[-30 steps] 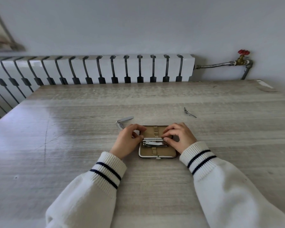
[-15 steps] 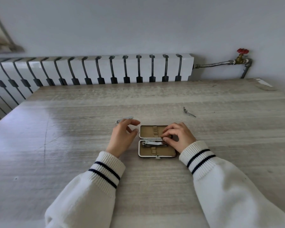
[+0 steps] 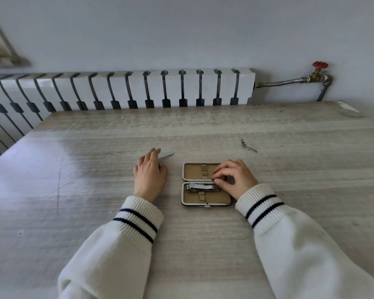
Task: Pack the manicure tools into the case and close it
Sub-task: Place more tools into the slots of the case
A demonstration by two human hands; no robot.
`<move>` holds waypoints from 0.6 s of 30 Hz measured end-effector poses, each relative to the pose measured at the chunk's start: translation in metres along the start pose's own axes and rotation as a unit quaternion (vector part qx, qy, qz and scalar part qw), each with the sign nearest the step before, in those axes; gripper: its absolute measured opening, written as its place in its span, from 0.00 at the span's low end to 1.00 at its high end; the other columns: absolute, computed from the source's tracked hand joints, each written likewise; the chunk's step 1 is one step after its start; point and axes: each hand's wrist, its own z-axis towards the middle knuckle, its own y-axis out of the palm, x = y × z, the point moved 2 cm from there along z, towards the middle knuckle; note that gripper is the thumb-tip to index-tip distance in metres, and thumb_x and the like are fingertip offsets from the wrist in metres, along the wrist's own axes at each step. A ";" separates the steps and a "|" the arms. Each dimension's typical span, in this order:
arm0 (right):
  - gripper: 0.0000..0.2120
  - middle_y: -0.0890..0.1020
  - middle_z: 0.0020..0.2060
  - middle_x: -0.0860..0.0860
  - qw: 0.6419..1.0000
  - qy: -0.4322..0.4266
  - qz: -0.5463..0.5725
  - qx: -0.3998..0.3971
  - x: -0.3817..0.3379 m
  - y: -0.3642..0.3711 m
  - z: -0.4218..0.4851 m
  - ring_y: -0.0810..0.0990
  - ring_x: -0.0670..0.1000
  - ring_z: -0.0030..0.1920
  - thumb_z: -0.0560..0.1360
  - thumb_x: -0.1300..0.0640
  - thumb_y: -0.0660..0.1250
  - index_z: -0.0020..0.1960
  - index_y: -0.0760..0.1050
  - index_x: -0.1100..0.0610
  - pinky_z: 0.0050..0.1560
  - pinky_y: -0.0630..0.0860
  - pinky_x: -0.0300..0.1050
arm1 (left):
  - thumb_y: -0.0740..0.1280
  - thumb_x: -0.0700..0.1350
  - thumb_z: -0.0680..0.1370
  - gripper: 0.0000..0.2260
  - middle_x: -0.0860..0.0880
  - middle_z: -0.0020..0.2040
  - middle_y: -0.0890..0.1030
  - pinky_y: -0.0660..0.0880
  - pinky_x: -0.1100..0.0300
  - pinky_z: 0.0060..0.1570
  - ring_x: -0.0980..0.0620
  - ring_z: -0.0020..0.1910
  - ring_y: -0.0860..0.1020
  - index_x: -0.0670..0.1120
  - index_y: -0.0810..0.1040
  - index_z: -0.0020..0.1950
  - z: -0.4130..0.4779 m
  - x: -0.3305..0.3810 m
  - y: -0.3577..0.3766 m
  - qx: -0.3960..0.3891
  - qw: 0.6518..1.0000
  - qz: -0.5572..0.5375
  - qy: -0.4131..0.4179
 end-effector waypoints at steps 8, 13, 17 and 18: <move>0.04 0.81 0.47 0.54 1.000 -0.001 0.001 0.000 -0.001 -0.001 0.000 0.66 0.46 0.50 0.69 0.61 0.69 0.43 0.81 0.58 0.45 0.58 0.32 | 0.56 0.41 0.76 0.20 0.45 0.68 0.69 0.57 0.48 0.66 0.44 0.67 0.63 0.45 0.63 0.68 0.005 -0.003 0.001 -0.007 1.000 -0.004 -0.018; 0.05 0.81 0.48 0.54 1.000 -0.001 0.000 -0.004 -0.002 -0.001 -0.001 0.66 0.47 0.50 0.69 0.61 0.68 0.44 0.81 0.59 0.46 0.58 0.32 | 0.58 0.40 0.75 0.17 0.42 0.64 0.72 0.60 0.49 0.62 0.42 0.63 0.66 0.43 0.68 0.65 0.006 -0.006 0.001 0.006 1.000 -0.012 -0.016; 0.05 0.80 0.49 0.54 1.000 0.003 -0.002 -0.008 -0.002 -0.002 -0.001 0.67 0.49 0.51 0.70 0.61 0.68 0.44 0.81 0.59 0.47 0.58 0.33 | 0.60 0.38 0.74 0.16 0.43 0.60 0.76 0.63 0.50 0.61 0.43 0.61 0.69 0.43 0.71 0.62 0.007 -0.006 -0.001 0.018 0.999 -0.046 -0.015; 0.05 0.80 0.49 0.54 1.000 0.003 -0.002 -0.008 -0.002 -0.002 -0.001 0.67 0.49 0.51 0.70 0.61 0.68 0.44 0.81 0.59 0.47 0.58 0.33 | 0.60 0.37 0.74 0.16 0.44 0.59 0.77 0.64 0.50 0.61 0.44 0.60 0.70 0.43 0.71 0.61 0.007 -0.006 -0.001 0.022 0.998 -0.062 -0.016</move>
